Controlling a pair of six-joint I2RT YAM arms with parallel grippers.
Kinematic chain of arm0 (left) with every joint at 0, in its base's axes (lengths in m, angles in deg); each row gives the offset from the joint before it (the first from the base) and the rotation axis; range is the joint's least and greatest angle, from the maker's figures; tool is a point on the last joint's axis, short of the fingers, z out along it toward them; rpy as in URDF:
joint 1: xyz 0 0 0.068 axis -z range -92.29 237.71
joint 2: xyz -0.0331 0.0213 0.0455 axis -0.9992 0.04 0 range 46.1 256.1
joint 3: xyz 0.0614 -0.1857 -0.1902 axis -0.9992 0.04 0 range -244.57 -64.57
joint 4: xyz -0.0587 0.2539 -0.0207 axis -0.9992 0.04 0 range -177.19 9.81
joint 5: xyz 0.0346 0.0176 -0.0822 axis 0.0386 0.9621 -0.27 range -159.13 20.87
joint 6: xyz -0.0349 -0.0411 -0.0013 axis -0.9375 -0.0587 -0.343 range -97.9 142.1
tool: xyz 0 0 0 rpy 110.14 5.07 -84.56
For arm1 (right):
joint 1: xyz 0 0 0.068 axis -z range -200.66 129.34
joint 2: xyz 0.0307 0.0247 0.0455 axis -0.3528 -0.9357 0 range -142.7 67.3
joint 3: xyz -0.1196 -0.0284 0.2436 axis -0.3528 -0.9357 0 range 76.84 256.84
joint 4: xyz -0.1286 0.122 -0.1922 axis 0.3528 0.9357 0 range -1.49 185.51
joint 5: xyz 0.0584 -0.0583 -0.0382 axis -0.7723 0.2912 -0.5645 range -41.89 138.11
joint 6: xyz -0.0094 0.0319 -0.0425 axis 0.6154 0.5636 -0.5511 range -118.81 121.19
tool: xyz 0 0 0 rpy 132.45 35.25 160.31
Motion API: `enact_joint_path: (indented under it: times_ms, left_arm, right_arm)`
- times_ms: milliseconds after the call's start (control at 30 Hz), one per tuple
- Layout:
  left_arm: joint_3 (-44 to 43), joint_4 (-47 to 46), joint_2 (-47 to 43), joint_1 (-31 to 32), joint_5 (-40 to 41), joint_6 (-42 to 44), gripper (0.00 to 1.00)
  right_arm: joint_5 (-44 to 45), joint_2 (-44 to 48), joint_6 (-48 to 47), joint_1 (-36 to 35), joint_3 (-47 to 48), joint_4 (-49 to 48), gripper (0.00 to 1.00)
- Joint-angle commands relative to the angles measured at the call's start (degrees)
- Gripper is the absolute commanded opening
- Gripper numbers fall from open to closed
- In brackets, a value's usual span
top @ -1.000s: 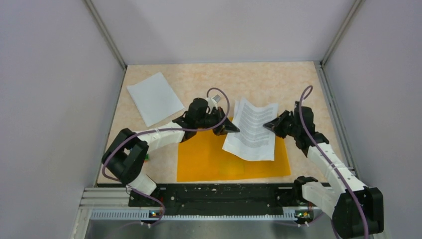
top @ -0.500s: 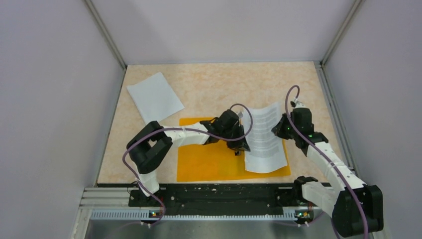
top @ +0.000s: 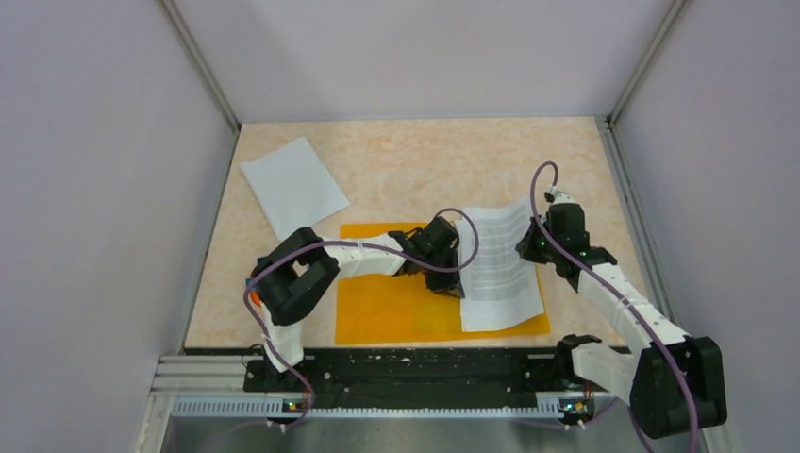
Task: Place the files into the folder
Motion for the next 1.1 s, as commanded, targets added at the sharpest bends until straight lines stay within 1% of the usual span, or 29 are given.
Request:
enact_joint_path:
  times_ms: [0, 167, 333, 467, 667, 733, 833, 967, 1067]
  left_arm:
    - [-0.8, 0.5, -0.5, 0.6, 1.8, -0.4, 0.16]
    - [-0.7, 0.3, -1.0, 0.7, 1.5, -0.3, 0.12]
    - [-0.6, 0.4, -1.6, 0.9, 1.5, -0.3, 0.08]
    - [-0.7, 1.8, -2.7, 0.9, 2.9, 0.3, 0.11]
    - [-0.6, 6.9, -6.1, 0.9, 8.3, 1.7, 0.22]
    - [-0.3, 7.5, -7.2, 0.9, 9.1, 1.9, 0.27]
    - [0.6, 6.7, -8.2, 0.9, 8.5, 2.0, 0.38]
    - [2.0, 3.3, -8.3, 0.9, 5.6, 1.6, 0.53]
    - [2.5, 2.5, -8.3, 0.8, 5.5, 1.5, 0.58]
  right_arm:
    - [1.6, -1.2, -0.9, -2.7, 3.1, -1.8, 0.0]
    - [2.4, -3.2, -0.2, -4.1, 4.0, -1.8, 0.0]
    - [4.2, -3.3, -0.1, -4.3, 5.3, -1.2, 0.0]
    - [6.6, -3.1, -0.1, -4.3, 7.2, 0.8, 0.0]
    - [4.8, -4.2, 2.0, -4.3, 8.4, 2.4, 0.0]
    - [3.8, -5.0, 3.1, -4.2, 9.2, 3.2, 0.0]
    - [2.7, -5.7, 5.0, -3.6, 11.0, 4.8, 0.0]
    - [1.1, -6.2, 6.5, -3.1, 12.8, 6.2, 0.0]
    - [-2.8, -6.6, 8.3, -1.1, 12.4, 6.5, 0.0]
